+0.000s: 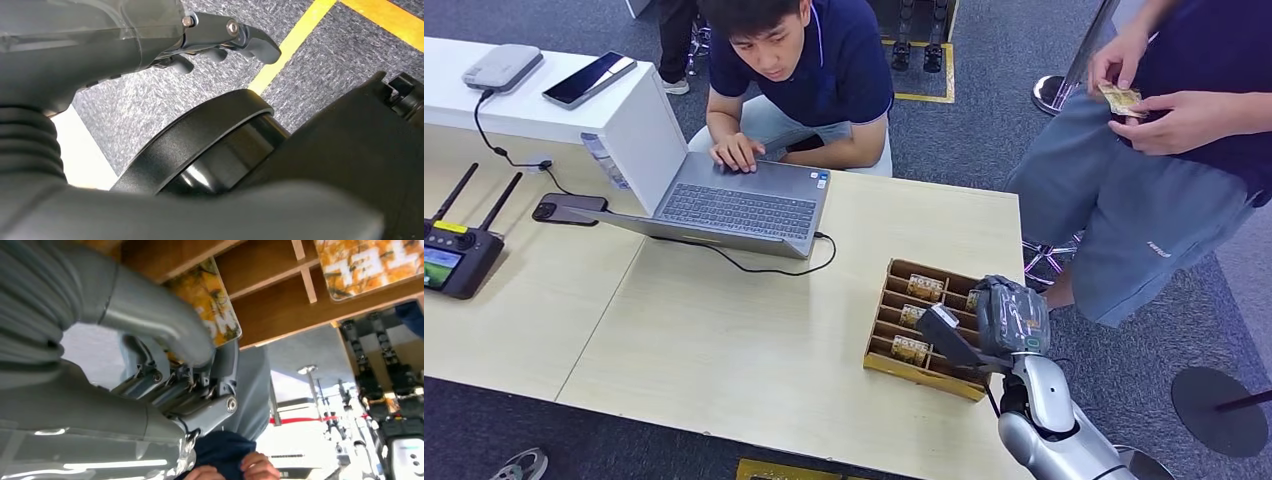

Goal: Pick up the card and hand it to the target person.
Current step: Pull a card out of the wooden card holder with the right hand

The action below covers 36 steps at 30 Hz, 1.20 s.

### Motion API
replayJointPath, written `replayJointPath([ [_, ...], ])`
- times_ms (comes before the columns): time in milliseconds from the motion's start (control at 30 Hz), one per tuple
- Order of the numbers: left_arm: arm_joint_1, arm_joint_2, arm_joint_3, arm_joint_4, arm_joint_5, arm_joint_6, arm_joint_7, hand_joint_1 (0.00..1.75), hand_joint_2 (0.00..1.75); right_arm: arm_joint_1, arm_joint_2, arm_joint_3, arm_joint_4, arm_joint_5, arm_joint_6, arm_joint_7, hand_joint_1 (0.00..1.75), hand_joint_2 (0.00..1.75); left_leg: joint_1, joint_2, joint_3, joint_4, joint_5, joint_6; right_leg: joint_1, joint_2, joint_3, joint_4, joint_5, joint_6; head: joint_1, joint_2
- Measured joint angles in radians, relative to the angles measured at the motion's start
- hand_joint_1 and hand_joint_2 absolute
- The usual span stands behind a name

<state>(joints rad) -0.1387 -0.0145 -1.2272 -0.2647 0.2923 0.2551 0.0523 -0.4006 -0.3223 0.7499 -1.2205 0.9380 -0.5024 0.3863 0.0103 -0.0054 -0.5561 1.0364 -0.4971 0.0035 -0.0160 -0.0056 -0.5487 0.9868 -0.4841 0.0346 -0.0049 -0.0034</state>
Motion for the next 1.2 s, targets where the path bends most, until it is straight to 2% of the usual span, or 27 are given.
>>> replayJointPath([
  [667, -0.023, -0.002, 0.002, -0.001, 0.017, 0.013, -0.004, 0.00, 1.75, 0.004, 0.000, -0.005, -0.002, -0.086, -0.072, -0.021, 1.75, 1.75, 0.000, 0.000, 0.000, 0.000, 0.000, 0.000, 0.000, 0.000, 0.001, 0.000, 0.000, 0.000, 0.000, 0.000],
  [1200, -0.023, -0.003, 0.002, -0.001, 0.017, 0.013, -0.002, 0.00, 1.75, 0.005, 0.000, -0.011, -0.010, -0.094, -0.090, -0.021, 1.75, 1.75, 0.000, 0.000, 0.000, 0.000, 0.000, 0.000, 0.000, 0.000, 0.001, 0.000, 0.000, 0.000, 0.000, 0.000],
])
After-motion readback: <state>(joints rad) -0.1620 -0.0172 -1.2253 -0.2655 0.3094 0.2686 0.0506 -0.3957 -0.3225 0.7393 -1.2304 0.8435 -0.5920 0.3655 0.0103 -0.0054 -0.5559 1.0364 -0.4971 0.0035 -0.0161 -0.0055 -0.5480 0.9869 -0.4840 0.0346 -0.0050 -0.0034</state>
